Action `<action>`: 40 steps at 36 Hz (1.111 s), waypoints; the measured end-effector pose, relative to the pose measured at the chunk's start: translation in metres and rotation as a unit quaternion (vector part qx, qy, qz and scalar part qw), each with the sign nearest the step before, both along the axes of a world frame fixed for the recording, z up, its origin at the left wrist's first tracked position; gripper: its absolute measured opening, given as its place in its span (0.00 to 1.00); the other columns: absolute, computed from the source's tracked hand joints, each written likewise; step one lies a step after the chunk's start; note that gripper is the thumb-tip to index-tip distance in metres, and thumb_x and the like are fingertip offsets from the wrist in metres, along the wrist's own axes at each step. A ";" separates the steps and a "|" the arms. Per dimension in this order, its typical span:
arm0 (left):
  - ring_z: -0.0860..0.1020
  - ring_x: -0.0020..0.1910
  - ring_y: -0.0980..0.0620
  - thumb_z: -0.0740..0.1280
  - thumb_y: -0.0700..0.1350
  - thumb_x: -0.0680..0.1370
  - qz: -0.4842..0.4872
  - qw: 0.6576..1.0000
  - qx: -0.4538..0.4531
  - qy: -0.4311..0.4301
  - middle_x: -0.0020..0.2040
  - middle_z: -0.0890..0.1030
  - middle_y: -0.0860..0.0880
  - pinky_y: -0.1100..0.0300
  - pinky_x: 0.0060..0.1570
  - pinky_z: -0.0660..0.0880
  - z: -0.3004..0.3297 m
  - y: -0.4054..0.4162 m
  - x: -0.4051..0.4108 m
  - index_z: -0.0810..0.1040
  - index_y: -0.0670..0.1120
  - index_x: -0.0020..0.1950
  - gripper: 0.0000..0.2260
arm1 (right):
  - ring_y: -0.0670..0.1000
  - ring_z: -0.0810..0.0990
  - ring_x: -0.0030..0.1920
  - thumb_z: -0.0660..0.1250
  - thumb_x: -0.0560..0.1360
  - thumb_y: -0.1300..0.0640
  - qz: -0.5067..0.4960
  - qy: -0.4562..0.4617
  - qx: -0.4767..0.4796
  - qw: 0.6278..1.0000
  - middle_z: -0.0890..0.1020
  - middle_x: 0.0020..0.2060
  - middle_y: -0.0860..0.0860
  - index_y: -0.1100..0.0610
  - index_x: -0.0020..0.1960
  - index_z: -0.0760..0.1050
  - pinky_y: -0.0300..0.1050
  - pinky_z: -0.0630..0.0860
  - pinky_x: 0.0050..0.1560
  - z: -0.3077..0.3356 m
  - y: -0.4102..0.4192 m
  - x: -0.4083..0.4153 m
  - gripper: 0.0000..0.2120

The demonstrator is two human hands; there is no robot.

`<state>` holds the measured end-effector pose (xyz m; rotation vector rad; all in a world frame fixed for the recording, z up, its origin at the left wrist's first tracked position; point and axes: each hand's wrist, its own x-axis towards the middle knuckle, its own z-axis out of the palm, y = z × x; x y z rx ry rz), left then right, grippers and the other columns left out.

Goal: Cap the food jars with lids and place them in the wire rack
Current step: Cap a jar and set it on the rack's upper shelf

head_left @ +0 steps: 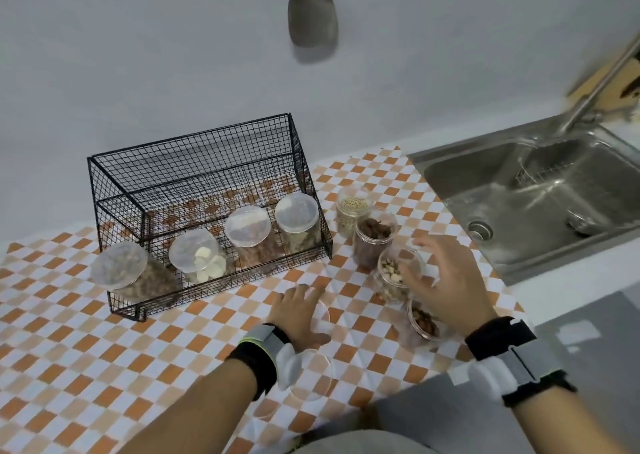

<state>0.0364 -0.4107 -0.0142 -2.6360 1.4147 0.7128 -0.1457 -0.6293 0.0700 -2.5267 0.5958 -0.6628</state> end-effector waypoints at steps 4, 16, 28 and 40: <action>0.63 0.75 0.39 0.71 0.67 0.71 0.007 1.000 0.013 0.011 0.79 0.59 0.44 0.43 0.74 0.58 -0.001 -0.001 -0.002 0.50 0.55 0.81 0.47 | 0.48 0.74 0.60 0.65 0.72 0.34 -0.028 0.021 0.079 0.996 0.78 0.61 0.47 0.51 0.65 0.73 0.58 0.74 0.63 -0.009 0.001 -0.021 0.29; 0.62 0.76 0.40 0.72 0.66 0.71 0.022 0.999 0.046 0.018 0.80 0.58 0.44 0.43 0.74 0.60 -0.008 -0.005 -0.005 0.46 0.53 0.82 0.49 | 0.45 0.67 0.72 0.78 0.56 0.27 -0.056 0.067 0.286 0.954 0.67 0.74 0.41 0.38 0.75 0.59 0.49 0.69 0.70 -0.047 0.005 -0.074 0.54; 0.67 0.70 0.42 0.72 0.59 0.72 0.055 0.997 -0.039 0.044 0.73 0.66 0.46 0.47 0.69 0.68 -0.012 -0.007 -0.004 0.53 0.55 0.80 0.43 | 0.47 0.71 0.68 0.86 0.58 0.43 -0.064 0.072 0.398 0.912 0.69 0.70 0.38 0.39 0.76 0.55 0.51 0.73 0.69 -0.076 0.022 -0.090 0.57; 0.70 0.60 0.54 0.80 0.51 0.69 0.165 0.922 -0.317 0.150 0.63 0.66 0.53 0.59 0.59 0.70 0.014 -0.015 -0.009 0.65 0.55 0.75 0.39 | 0.34 0.71 0.64 0.85 0.65 0.52 -0.070 0.063 0.378 0.921 0.72 0.66 0.35 0.35 0.69 0.62 0.28 0.69 0.58 -0.089 0.021 -0.085 0.43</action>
